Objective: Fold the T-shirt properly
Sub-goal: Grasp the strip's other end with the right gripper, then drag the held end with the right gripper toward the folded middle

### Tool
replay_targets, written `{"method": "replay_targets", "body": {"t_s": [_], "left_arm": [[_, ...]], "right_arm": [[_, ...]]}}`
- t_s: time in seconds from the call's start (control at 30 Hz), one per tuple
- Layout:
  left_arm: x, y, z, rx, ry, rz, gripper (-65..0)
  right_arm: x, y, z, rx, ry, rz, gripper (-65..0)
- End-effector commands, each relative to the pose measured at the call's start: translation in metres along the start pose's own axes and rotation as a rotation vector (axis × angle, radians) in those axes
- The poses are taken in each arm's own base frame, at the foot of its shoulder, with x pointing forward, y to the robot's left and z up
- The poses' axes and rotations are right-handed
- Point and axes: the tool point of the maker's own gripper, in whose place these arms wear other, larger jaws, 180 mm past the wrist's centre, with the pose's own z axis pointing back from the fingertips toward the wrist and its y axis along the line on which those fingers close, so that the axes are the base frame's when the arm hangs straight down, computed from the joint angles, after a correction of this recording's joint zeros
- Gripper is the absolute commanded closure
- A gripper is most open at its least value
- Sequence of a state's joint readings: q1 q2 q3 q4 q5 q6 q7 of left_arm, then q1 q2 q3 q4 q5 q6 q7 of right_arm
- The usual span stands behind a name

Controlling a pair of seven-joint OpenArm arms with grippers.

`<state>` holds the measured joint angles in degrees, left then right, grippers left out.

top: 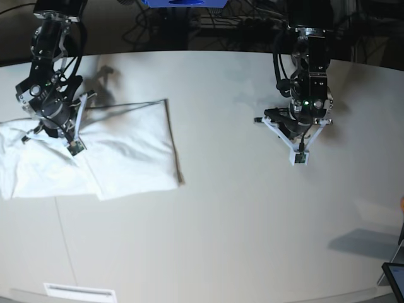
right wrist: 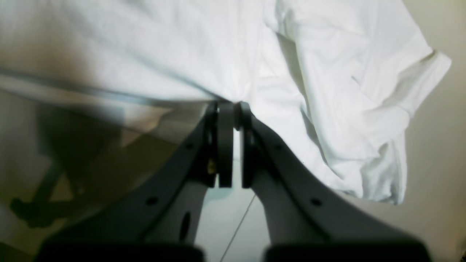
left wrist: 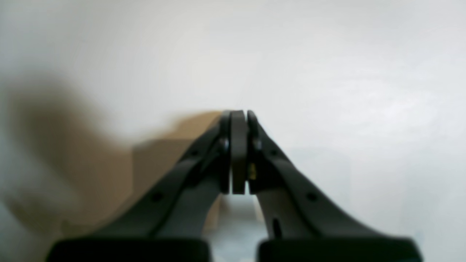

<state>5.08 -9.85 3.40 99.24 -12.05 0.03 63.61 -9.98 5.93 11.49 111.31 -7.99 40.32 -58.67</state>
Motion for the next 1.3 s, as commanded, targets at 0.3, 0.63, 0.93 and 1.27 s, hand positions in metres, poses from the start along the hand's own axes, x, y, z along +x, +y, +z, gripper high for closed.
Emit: {"method": "replay_targets", "body": {"t_s": [0.3,0.63,0.93,1.27], "left_arm": [[0.010,0.003,0.001,0.009,-0.024,0.003,0.0],[0.006,0.004,-0.007,0.010,0.001,0.005,0.0],[0.007,0.004,-0.007,0.009,0.002,0.003,0.0],[0.028,-0.012,0.010,-0.051,-0.081,-0.073,0.0]], "right_arm": [[-0.003,0.022,0.007,0.029,0.027,-0.048,-0.1],[-0.009,0.027,0.007,0.041,0.040,-0.045,-0.1],[-0.012,0.027,0.007,0.042,0.046,-0.042,-0.1],[-0.017,0.022,0.006,0.007,0.064,-0.120,-18.7]]}}
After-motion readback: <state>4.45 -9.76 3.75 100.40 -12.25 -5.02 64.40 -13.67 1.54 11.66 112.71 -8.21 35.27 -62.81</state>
